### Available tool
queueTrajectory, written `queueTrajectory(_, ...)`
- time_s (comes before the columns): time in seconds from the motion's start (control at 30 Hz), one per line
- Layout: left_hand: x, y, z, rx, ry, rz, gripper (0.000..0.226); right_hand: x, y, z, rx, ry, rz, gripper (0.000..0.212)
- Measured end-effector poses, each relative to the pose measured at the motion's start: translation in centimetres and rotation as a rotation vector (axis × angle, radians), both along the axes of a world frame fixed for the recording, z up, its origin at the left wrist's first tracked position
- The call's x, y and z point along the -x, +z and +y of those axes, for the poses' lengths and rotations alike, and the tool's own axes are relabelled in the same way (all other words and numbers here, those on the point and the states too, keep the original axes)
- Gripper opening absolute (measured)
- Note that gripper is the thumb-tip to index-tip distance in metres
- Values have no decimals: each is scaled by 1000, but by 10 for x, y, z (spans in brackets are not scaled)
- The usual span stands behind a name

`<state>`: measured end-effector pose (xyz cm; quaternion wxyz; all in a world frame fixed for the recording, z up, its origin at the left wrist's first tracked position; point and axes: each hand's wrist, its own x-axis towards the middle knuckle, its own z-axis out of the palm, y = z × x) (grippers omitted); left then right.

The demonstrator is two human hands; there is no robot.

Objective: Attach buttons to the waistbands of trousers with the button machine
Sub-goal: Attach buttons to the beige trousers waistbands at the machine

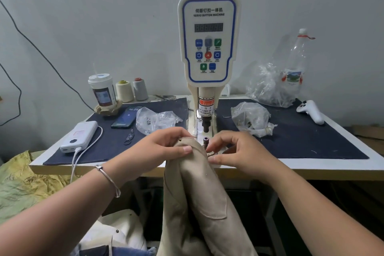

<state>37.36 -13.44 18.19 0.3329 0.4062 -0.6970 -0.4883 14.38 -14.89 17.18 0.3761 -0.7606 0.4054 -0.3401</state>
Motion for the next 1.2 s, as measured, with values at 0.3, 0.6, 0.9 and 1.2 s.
queueTrajectory(0.3,-7,0,-1,54,11,-30,13,-5,-12,-2,-106,82,-40,8)
queueTrajectory(0.6,-11,4,0,68,26,-15,13,-21,-18,-1,-166,142,-160,16)
queueTrajectory(0.9,-12,10,-3,83,14,-263,36,-9,0,-5,-254,208,-278,10)
queueTrajectory(1.2,-14,-2,-18,-234,-41,19,47,-11,-9,-20,-309,201,-302,9)
